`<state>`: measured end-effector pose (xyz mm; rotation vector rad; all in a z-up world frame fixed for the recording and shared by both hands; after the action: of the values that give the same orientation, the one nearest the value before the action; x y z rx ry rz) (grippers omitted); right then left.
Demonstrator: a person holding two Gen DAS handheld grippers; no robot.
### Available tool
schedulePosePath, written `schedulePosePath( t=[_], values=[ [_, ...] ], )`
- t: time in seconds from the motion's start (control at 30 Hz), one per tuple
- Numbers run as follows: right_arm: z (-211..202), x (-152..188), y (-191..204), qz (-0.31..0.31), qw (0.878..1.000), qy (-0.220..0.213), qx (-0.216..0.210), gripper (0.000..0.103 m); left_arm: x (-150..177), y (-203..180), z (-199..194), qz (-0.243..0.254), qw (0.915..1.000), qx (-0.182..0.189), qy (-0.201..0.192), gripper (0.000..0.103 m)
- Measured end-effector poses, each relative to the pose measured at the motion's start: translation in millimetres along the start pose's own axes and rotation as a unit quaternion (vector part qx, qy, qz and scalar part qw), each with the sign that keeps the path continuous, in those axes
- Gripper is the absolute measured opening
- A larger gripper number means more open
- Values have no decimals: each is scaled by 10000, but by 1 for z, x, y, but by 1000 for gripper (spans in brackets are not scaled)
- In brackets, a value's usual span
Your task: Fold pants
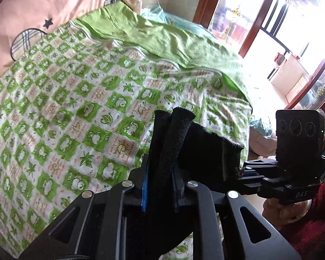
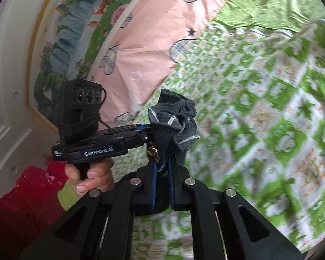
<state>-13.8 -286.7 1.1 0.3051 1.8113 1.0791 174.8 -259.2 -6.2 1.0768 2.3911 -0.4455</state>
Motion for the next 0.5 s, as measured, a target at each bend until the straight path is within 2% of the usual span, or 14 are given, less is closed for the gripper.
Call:
schedulePosePath(
  t=[0.27,0.5],
  values=[
    [49,10,51,-332,9949,524,-792,10,29,39,-66,-629,9954,98,-720,16],
    [101,44,67,-416,9893,1102,-860,10,77,83,-87,-1210,9867,297,-1042,16]
  ],
)
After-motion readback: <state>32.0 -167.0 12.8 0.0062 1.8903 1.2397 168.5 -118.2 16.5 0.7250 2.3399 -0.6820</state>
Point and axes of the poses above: each gripper's, at about its wrist camera, not at the fingertips, and z roughly the way its jaws point, y to its left, x to its underside, the point moved 8 cm from there along z, roughly the way its jaws point, and after that the axes turned 6 degrees about -x, right-handed, at the moved point
